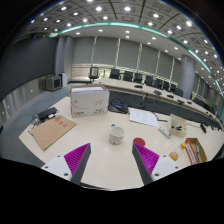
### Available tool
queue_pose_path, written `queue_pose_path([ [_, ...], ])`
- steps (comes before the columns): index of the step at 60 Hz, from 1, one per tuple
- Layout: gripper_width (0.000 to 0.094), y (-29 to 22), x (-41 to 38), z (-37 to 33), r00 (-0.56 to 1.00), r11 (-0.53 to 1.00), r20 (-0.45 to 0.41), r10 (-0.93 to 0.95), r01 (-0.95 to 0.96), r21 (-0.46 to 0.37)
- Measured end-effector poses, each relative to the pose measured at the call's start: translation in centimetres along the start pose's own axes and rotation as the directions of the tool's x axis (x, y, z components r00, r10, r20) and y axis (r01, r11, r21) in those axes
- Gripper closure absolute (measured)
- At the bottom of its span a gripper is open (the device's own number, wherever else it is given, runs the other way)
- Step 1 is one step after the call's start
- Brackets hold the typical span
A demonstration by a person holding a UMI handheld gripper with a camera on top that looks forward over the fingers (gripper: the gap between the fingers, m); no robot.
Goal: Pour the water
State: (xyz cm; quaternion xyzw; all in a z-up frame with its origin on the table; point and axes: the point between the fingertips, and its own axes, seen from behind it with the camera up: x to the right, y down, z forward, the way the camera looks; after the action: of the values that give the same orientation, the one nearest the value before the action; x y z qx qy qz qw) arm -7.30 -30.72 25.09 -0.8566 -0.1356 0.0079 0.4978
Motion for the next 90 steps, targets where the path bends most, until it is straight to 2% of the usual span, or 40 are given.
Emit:
queue_pose_path([
  [9,0.0074,1.7,3.6,0.0,0.997,0.998,-0.046,0.056,-0.058,-0.028],
  [27,0.0076,10.9,19.0,1.4,0.978,0.985,-0.165,0.131,-0.147,-0.091],
  [36,0.0075,15.4,25.7,3.4,0.969,0.981,-0.192,0.152,-0.172,-0.091],
  [46,0.0077,18.1,30.8,8.4,0.972,0.982,-0.16,0.169,-0.181,-0.06],
  [56,0.0074,17.5,32.0,14.4,0.981,0.984,-0.067,0.18,-0.179,0.022],
  [59,0.0075,17.3,31.9,15.7,0.984,0.986,-0.064,0.163,-0.161,0.037],
  [63,0.0137,16.6,32.2,17.2,0.987,0.987,-0.062,0.145,-0.141,0.073],
  [70,0.0404,16.5,32.9,18.9,0.985,0.984,-0.082,0.154,-0.146,0.099],
  [81,0.0493,15.9,32.9,19.4,0.986,0.983,-0.081,0.147,-0.137,0.12],
  [90,0.0522,14.4,33.6,19.4,0.988,0.992,-0.133,0.082,-0.067,0.107],
])
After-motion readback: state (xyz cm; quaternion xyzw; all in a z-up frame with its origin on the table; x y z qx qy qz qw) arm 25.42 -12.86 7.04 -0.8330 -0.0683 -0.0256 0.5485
